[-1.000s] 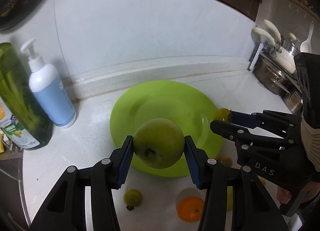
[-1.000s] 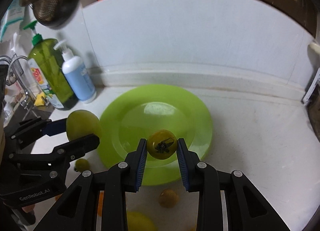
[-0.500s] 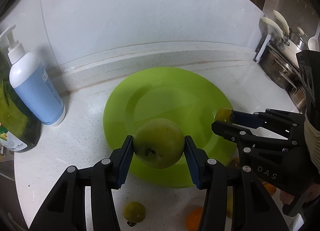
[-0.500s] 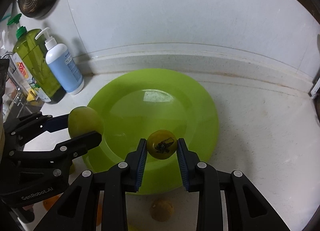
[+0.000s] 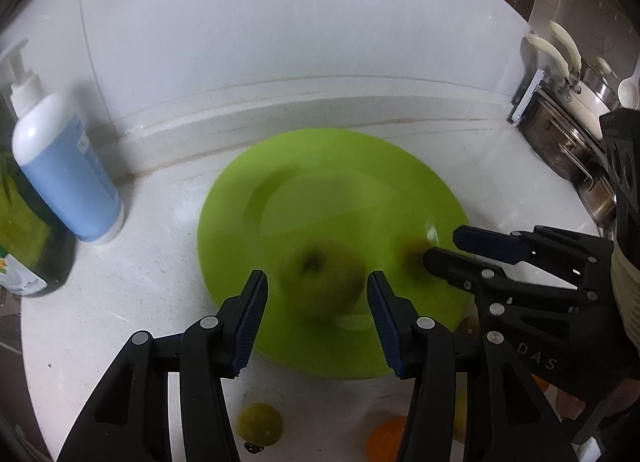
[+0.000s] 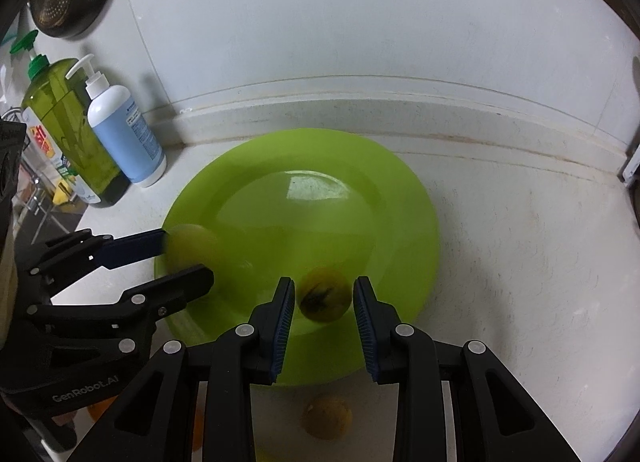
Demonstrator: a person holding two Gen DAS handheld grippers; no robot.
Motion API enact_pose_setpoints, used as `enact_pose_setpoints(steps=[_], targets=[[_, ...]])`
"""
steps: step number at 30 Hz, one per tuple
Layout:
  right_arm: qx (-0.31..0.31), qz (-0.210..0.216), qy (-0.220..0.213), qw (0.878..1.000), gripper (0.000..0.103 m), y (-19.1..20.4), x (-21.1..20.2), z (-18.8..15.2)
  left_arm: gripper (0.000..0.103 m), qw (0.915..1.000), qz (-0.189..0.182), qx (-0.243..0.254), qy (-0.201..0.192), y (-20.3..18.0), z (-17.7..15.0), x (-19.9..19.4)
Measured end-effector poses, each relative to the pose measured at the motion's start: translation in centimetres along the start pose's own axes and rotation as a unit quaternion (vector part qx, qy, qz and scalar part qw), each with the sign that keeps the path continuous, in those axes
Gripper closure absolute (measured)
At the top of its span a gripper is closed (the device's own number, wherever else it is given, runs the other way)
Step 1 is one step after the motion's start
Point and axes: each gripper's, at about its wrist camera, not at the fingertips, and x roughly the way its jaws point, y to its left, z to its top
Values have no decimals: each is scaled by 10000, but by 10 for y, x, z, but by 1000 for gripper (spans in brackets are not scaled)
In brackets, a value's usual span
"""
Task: Organize fruits
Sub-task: 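Lower both fruits onto the green plate and open both tools, then withdraw both tools from the plate back toward the oranges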
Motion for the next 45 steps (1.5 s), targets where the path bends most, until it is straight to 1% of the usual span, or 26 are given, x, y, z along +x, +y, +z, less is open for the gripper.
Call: enact_pose_setpoints(steps=[1, 3, 6, 10, 14, 15, 17, 19, 22, 24, 27, 32, 40, 45], targets=[[22, -8, -15, 10000, 66, 0, -2, -1, 50, 10000, 41, -3, -46, -1, 1, -3], [53, -12, -52, 10000, 66, 0, -5, -2, 49, 9999, 36, -37, -118, 0, 0, -10], [69, -39, -156, 9998, 66, 3, -15, -6, 45, 9995, 144, -42, -262, 2, -4, -24], [16, -52, -344, 9994, 66, 10, -34, -11, 37, 9982, 277, 17, -527, 0, -10, -49], [-23, -21, -602, 9982, 66, 19, -59, -17, 33, 9966, 374, 43, -726, -1, -16, -72], [-18, -4, -649, 9979, 66, 20, -65, -18, 32, 9961, 390, 32, -792, -1, -18, -79], [28, 20, -748, 9972, 66, 22, -77, -22, 25, 9952, 412, 7, -889, -1, -21, -91], [45, 28, -826, 9966, 61, 22, -86, -26, 24, 9940, 462, -1, -992, -2, -26, -103], [71, 2, -953, 9954, 58, 26, -102, -33, 18, 9925, 562, -21, -1086, -4, -35, -121], [72, -27, -1016, 9948, 56, 31, -113, -40, 18, 9921, 573, 4, -1116, -7, -41, -129], [79, -85, -1106, 9938, 50, 37, -126, -50, 15, 9914, 628, 14, -1151, -9, -50, -139], [115, -134, -1154, 9932, 50, 47, -140, -66, 15, 9904, 670, 50, -1209, -11, -69, -156], [204, -192, -1275, 9914, 50, 61, -166, -98, 13, 9885, 669, 294, -1323, -16, -98, -181], [219, -243, -1355, 9902, 50, 71, -177, -114, 12, 9882, 665, 385, -1328, -15, -113, -192]])
